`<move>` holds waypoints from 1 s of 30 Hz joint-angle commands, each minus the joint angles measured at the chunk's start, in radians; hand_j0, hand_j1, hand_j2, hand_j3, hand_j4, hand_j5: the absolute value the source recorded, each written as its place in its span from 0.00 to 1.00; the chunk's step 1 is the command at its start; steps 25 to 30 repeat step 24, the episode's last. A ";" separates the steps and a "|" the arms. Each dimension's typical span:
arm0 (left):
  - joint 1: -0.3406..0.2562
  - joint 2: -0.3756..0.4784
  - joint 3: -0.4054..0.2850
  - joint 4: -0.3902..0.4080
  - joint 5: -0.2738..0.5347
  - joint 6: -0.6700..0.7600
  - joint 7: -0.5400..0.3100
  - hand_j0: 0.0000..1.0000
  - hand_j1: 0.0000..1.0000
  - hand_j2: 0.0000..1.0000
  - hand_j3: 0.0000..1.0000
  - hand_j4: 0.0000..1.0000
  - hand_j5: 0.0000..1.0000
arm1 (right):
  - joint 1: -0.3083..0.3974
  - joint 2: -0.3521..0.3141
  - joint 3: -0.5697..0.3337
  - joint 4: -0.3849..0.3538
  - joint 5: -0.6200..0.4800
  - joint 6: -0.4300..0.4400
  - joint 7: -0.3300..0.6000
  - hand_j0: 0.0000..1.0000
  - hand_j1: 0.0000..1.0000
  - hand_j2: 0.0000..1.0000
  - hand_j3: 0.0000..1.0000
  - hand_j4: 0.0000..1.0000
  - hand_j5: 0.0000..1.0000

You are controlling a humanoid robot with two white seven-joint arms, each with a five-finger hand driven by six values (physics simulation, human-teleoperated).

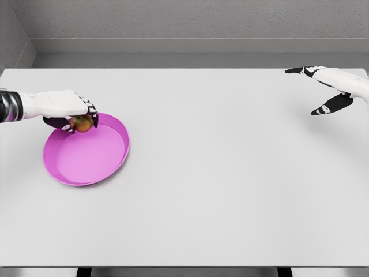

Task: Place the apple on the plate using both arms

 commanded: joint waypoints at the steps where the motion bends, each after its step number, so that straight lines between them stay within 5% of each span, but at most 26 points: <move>1: 0.000 0.005 0.002 -0.005 0.031 0.002 0.001 0.91 0.91 0.91 0.91 0.91 0.91 | 0.000 0.001 -0.001 0.000 -0.007 0.003 0.000 1.00 1.00 1.00 1.00 1.00 1.00; 3: 0.000 0.006 0.002 0.002 0.031 0.002 0.001 1.00 1.00 1.00 1.00 1.00 1.00 | 0.000 0.001 -0.001 0.000 -0.007 0.003 0.000 1.00 1.00 1.00 1.00 1.00 1.00; 8: 0.000 0.008 0.002 0.000 0.033 0.002 0.003 1.00 1.00 1.00 1.00 1.00 1.00 | 0.000 0.001 -0.001 0.001 -0.006 0.003 0.000 1.00 1.00 1.00 1.00 1.00 1.00; 11: -0.002 -0.006 0.000 -0.034 0.104 0.002 0.009 1.00 1.00 1.00 1.00 1.00 1.00 | 0.000 0.001 -0.001 0.003 -0.006 0.003 0.000 1.00 1.00 1.00 1.00 1.00 1.00; 15: -0.026 -0.285 -0.001 -0.136 0.108 0.002 0.007 1.00 1.00 1.00 1.00 1.00 1.00 | 0.000 -0.001 -0.001 0.003 -0.006 0.003 0.000 1.00 1.00 1.00 1.00 1.00 1.00; 18: -0.035 -0.361 -0.001 -0.169 0.108 0.002 0.007 1.00 1.00 1.00 1.00 1.00 1.00 | 0.000 -0.001 -0.001 0.003 -0.006 0.003 0.000 1.00 1.00 1.00 1.00 1.00 1.00; 30: -0.032 -0.351 -0.004 -0.166 0.107 0.002 0.007 1.00 1.00 1.00 1.00 1.00 1.00 | 0.009 -0.001 0.001 0.003 -0.006 0.003 0.000 1.00 1.00 1.00 1.00 1.00 1.00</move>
